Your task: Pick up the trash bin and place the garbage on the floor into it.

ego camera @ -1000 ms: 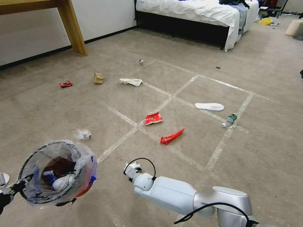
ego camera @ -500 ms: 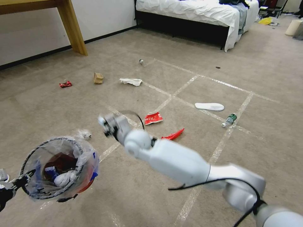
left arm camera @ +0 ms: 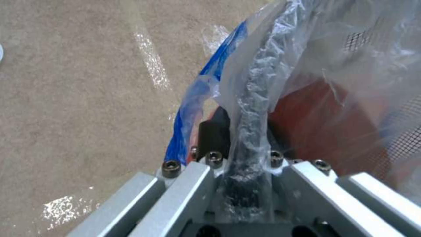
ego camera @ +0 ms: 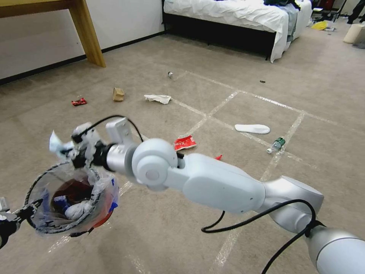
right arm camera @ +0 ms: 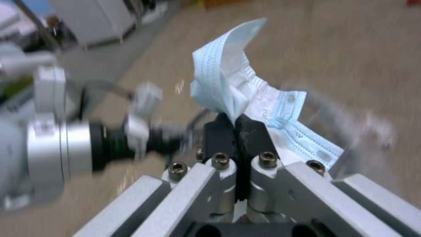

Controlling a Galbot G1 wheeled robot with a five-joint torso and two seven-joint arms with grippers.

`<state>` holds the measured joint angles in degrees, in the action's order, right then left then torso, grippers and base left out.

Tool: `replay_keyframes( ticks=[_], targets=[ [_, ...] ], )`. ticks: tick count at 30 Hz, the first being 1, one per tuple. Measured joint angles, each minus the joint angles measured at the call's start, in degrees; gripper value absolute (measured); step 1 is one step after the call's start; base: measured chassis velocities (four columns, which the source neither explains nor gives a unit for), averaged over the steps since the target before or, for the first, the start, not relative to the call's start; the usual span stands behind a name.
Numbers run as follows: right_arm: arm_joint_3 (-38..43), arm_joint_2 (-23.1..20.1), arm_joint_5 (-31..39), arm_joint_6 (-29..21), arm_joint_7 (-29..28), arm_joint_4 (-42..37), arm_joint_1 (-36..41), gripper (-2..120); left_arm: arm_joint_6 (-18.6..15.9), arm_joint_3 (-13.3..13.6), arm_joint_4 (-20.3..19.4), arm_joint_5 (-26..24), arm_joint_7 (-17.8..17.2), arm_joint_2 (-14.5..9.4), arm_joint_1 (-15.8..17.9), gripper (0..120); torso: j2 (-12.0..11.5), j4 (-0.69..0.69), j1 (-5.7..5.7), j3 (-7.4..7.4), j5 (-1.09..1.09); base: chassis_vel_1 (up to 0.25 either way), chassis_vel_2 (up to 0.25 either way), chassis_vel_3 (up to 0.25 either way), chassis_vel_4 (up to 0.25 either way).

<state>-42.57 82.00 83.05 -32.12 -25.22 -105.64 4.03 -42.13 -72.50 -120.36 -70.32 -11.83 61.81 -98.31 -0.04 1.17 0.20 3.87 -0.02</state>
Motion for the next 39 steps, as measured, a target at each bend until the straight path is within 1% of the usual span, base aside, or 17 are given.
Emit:
replay_keyframes(
  ticks=[5, 8, 12, 15, 17, 18, 19, 20, 28, 31, 33, 34, 35, 36, 38, 39],
  targets=[
    [-3.20, 1.19, 0.09, -0.15, -0.79, 1.48, -0.17, 0, 0.00, 0.06, -0.27, -0.04, -0.02, 0.00, 0.04, 1, 0.00, -0.01, 0.00, 0.00, 0.00, 0.000, 0.000, 0.000, 0.000],
    [-5.22, 2.88, -1.16, 0.37, -0.90, 3.68, -0.06, 0, 0.00, 0.08, -0.83, -0.13, -0.02, 0.09, 0.03, 1, 0.00, -0.01, 0.00, 0.00, 0.00, 0.000, 0.000, 0.000, 0.000],
    [-6.29, 3.96, -2.30, 1.21, -0.68, 5.31, 0.11, 0, -0.01, 0.09, -1.05, -0.13, -0.02, 0.20, 0.02, 1, 0.00, -0.01, 0.00, 0.00, 0.00, 0.000, 0.000, 0.000, 0.000],
    [-7.30, 5.16, -3.91, 2.48, 0.06, 7.27, 0.26, 0, 0.00, 0.14, -1.33, -0.13, 0.00, 0.34, 0.01, 1, 0.00, -0.01, 0.00, 0.00, 0.00, 0.000, 0.000, 0.000, 0.000],
    [-8.83, 6.82, -5.66, 4.14, 0.64, 9.82, 0.62, 0, 0.00, 0.33, -1.75, -0.13, 0.06, 0.67, -0.05, 1, 0.00, -0.01, 0.00, 0.00, 0.00, 0.000, 0.000, 0.000, 0.000],
    [-8.83, 6.82, -5.66, 4.14, 0.64, 9.82, 0.62, 0, 0.00, 0.33, -1.75, -0.13, 0.06, 0.67, -0.05, 1, 0.00, -0.01, 0.00, 0.00, 0.00, 0.000, 0.000, 0.000, 0.000],
    [-9.32, 7.25, -6.45, 4.92, 0.94, 10.54, 0.76, 0, 0.00, 0.41, -1.89, -0.11, 0.09, 0.76, -0.07, 1, 0.00, -0.01, 0.00, 0.00, 0.00, 0.000, 0.000, 0.000, 0.000],
    [-10.58, 8.09, -8.73, 7.23, 2.16, 12.43, 1.15, 0, 0.00, 0.60, -2.15, -0.01, 0.14, 0.98, -0.09, 1, 0.00, -0.01, 0.00, 0.00, 0.00, 0.000, 0.000, 0.000, 0.000],
    [-11.93, 8.71, -11.30, 8.83, 2.63, 14.74, 1.79, 0, 0.00, 0.86, -2.65, 0.09, 0.22, 1.43, -0.12, 1, 0.00, -0.01, 0.00, 0.00, 0.00, 0.000, 0.000, 0.000, 0.000],
    [-12.15, 7.87, -11.88, 8.96, 2.67, 14.26, 2.04, 0, 0.00, 0.89, -2.82, 0.17, 0.28, 1.66, -0.20, 1, 0.00, -0.01, 0.00, 0.00, 0.00, 0.000, 0.000, 0.000, 0.000],
    [-12.09, 7.33, -12.01, 9.02, 2.69, 13.71, 2.05, 12, 0.00, 0.87, -2.94, 0.22, 0.32, 1.76, -0.31, 1, 0.00, 0.00, 0.00, 0.00, 0.01, 0.000, 0.000, 0.000, 0.000],
    [-12.09, 7.33, -12.01, 9.02, 2.69, 13.71, 2.05, 12, 0.00, 0.87, -2.94, 0.22, 0.32, 1.76, -0.31, 1, 0.00, 0.00, 0.00, 0.00, 0.01, 0.000, 0.000, 0.000, 0.000],
    [-11.99, 7.21, -12.06, 9.07, 2.69, 13.57, 2.05, 17, 0.00, 0.86, -3.01, 0.23, 0.32, 1.83, -0.33, 1, 0.00, -0.01, 0.00, 0.00, 0.01, 0.000, 0.000, 0.000, 0.000],
    [-11.99, 7.21, -12.06, 9.07, 2.69, 13.57, 2.05, 17, 0.00, 0.86, -3.01, 0.23, 0.32, 1.83, -0.33, 1, 0.00, -0.01, 0.00, 0.00, 0.01, 0.000, 0.000, 0.000, 0.000],
    [-11.54, 6.99, -12.03, 9.19, 2.70, 13.05, 2.02, 30, 0.00, 0.78, -3.11, 0.28, 0.32, 1.95, -0.55, 1, 0.00, 0.00, 0.00, 0.00, 0.01, 0.000, 0.000, 0.000, 0.000],
    [-11.40, 6.91, -11.98, 9.19, 2.70, 12.89, 1.99, 34, 0.00, 0.70, -3.11, 0.30, 0.33, 1.97, -0.66, 1, 0.00, -0.01, 0.00, 0.00, 0.01, 0.000, 0.000, 0.000, 0.000]
  ],
)
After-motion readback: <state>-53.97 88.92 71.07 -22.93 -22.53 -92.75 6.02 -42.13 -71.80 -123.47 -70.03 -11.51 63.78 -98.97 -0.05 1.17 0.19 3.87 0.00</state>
